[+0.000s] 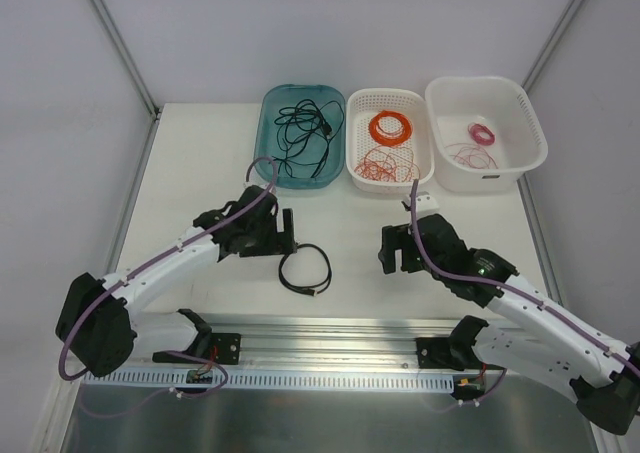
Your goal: Untangle the cables
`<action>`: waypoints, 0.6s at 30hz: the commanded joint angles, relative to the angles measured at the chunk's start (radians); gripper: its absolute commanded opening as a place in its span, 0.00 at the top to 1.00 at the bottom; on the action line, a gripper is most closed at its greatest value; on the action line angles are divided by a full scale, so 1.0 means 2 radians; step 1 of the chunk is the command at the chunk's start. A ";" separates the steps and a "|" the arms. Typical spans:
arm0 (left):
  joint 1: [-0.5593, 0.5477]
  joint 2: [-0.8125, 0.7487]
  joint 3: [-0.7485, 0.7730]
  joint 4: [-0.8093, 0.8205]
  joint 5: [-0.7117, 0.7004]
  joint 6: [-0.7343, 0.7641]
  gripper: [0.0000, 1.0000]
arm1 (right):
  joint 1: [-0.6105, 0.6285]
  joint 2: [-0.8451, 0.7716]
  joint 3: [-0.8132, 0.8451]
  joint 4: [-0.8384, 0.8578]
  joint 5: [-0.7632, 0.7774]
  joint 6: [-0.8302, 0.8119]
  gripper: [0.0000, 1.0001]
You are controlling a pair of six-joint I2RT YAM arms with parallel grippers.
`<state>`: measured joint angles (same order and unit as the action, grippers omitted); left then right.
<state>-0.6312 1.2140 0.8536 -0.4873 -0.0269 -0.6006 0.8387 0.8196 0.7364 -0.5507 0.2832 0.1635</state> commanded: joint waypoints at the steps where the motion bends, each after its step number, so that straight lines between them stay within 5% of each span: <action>1: -0.008 -0.013 -0.038 -0.023 -0.030 -0.077 0.17 | 0.002 -0.019 0.010 0.001 0.010 -0.006 0.12; 5: -0.024 0.020 -0.031 -0.022 -0.043 -0.085 0.34 | 0.002 -0.022 0.001 0.002 0.009 -0.003 0.12; 14: -0.051 0.160 0.022 -0.024 -0.050 -0.070 0.52 | 0.002 -0.039 -0.004 -0.008 0.019 -0.007 0.12; 18: -0.064 0.190 0.026 -0.029 -0.046 -0.071 0.79 | 0.001 -0.044 -0.006 -0.015 0.031 -0.016 0.12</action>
<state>-0.7364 1.5791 0.8764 -0.5236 -0.1055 -0.7311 0.8387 0.7502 0.7265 -0.5671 0.3077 0.1551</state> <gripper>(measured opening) 0.284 0.881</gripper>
